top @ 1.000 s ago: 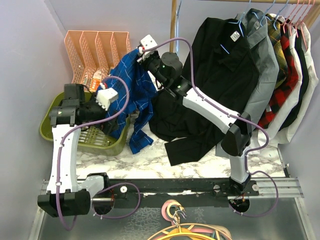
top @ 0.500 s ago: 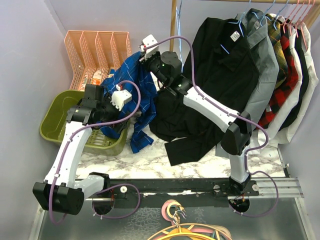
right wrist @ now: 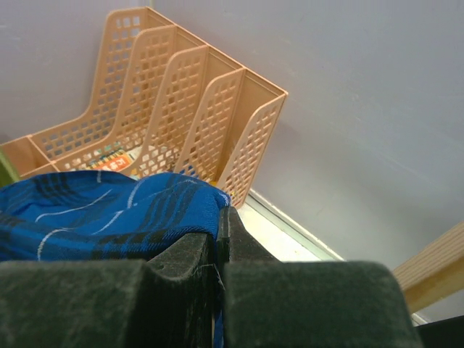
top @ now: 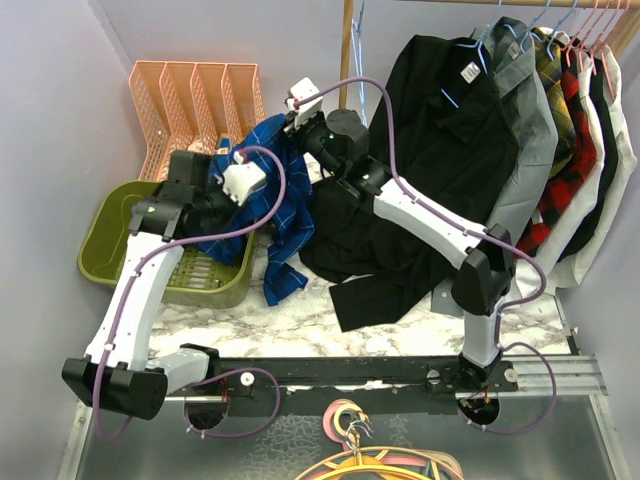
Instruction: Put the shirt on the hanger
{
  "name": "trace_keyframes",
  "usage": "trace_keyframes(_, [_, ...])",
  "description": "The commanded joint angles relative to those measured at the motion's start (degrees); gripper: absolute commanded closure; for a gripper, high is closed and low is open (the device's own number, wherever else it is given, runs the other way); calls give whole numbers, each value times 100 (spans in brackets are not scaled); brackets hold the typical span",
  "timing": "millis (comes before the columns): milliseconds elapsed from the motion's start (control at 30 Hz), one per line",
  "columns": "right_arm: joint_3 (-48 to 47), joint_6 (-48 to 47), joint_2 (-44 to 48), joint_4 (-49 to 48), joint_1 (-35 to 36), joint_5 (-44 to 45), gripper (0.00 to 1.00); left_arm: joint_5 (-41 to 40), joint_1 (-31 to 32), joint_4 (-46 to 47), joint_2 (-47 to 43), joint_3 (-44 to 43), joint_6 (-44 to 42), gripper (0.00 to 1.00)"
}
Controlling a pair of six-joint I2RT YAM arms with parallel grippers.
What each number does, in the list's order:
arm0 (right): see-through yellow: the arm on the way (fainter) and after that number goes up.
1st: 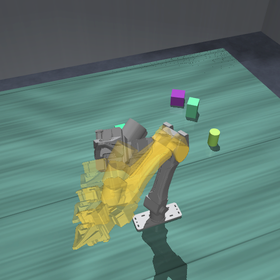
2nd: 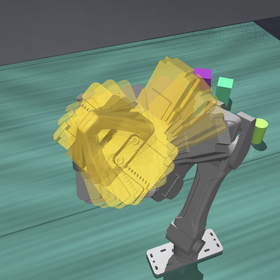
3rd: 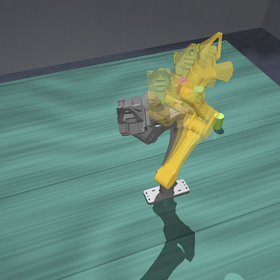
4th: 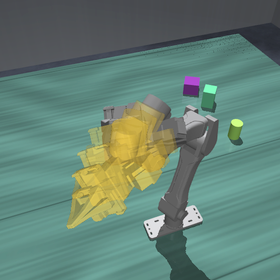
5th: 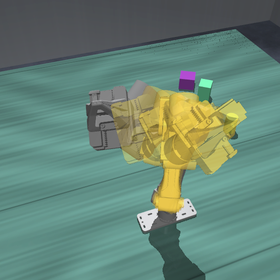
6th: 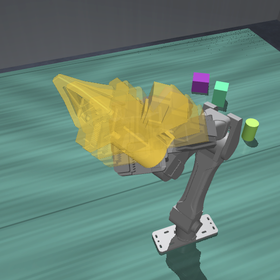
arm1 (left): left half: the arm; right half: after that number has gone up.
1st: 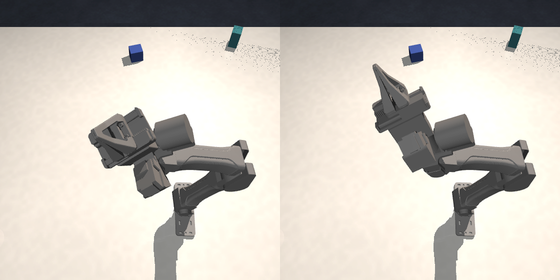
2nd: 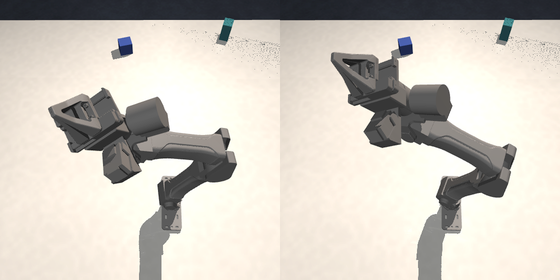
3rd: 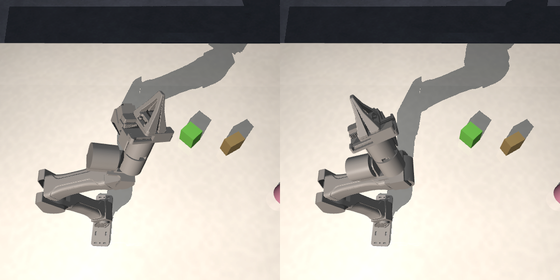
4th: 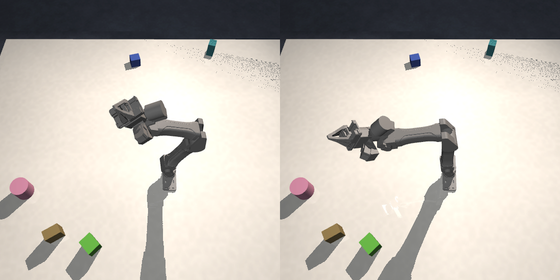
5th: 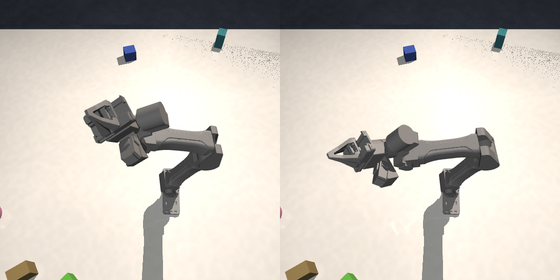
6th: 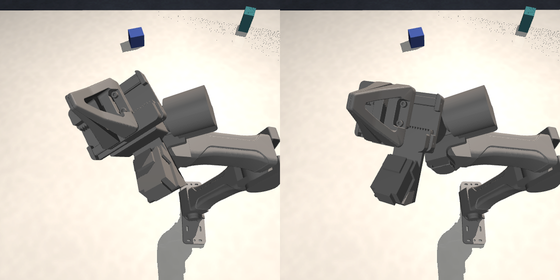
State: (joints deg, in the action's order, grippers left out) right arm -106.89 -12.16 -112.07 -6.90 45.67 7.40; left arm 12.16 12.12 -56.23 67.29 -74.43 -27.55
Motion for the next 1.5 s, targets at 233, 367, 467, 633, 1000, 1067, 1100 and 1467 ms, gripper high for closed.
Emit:
trace_keyframes(233, [472,354,1802,548,-23,-1633,99,-524,2,-712,-462,-2108,-731,100])
trace_keyframes(367, [758,276,2194,997,-24,-1789,99,-1023,-25,-606,-586,-2285,-933,100])
trace_keyframes(467, [540,129,1831,1324,-160,-1554,99,-1592,-31,-436,-641,-2255,-1061,100])
trace_keyframes(633, [-1119,682,43,2152,-766,-2853,79,-2249,-35,-3,-743,-1838,-1223,100])
trace_keyframes(1000, [2104,811,1144,-1167,-805,-2811,1,-2503,-266,1006,-968,-377,-1291,100])
trace_keyframes(1067, [3399,481,1915,-2027,-807,-3121,1,-2531,-291,1132,-954,-230,-1294,100])
trace_keyframes(1100, [3882,327,2290,-2303,-791,-3304,1,-2545,-301,1214,-943,-141,-1295,100])
trace_keyframes(1467, [6262,-1193,3889,-2876,56,-3361,1,-2754,-411,1724,-507,-246,-1124,100])
